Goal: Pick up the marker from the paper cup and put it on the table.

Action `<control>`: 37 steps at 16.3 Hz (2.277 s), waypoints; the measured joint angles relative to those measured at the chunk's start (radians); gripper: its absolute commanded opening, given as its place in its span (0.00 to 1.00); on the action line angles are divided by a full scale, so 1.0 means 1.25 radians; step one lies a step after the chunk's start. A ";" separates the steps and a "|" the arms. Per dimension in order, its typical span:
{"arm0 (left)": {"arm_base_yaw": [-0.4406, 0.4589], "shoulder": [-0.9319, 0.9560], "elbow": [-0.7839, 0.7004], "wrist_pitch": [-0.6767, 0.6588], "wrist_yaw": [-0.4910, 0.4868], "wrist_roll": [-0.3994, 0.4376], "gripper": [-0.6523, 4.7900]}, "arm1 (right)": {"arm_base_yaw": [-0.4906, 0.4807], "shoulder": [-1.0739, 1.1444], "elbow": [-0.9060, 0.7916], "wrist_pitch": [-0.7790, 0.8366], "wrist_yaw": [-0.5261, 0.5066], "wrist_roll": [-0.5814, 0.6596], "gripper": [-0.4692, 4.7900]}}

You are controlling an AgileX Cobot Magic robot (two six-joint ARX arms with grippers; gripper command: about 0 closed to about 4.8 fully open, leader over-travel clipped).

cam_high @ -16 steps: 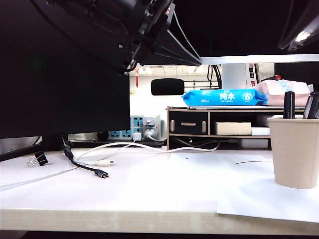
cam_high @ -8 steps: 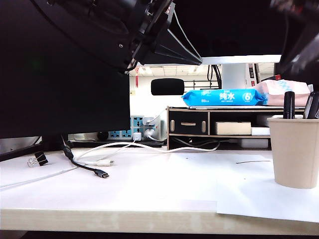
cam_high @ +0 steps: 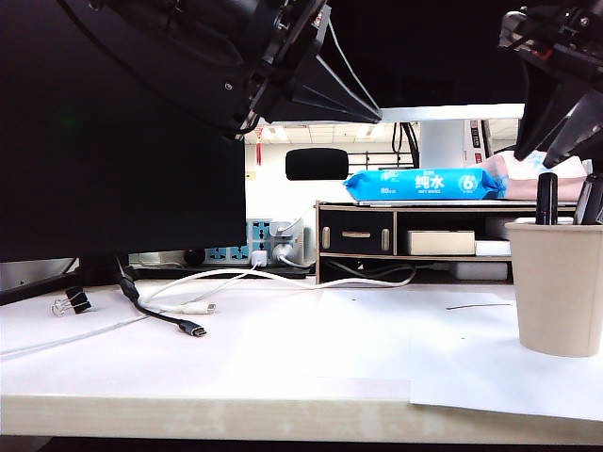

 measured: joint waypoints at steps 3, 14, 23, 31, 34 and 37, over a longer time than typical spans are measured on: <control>0.000 0.000 0.000 0.000 0.000 0.008 0.11 | 0.000 0.011 0.000 0.000 0.022 0.000 0.40; 0.000 0.000 0.000 0.000 0.000 0.014 0.11 | 0.000 0.045 0.000 -0.009 0.028 0.000 0.40; 0.000 0.000 0.000 0.000 0.000 0.014 0.11 | 0.000 0.049 0.000 -0.009 0.028 0.000 0.29; 0.000 0.000 0.001 0.000 0.000 0.015 0.11 | 0.000 0.049 0.000 -0.009 0.028 0.000 0.22; 0.000 0.000 0.001 0.000 0.000 0.015 0.11 | 0.000 0.049 0.000 -0.009 0.028 0.000 0.23; 0.000 0.000 0.001 0.000 0.000 0.015 0.11 | 0.000 0.049 0.000 -0.009 0.027 0.000 0.23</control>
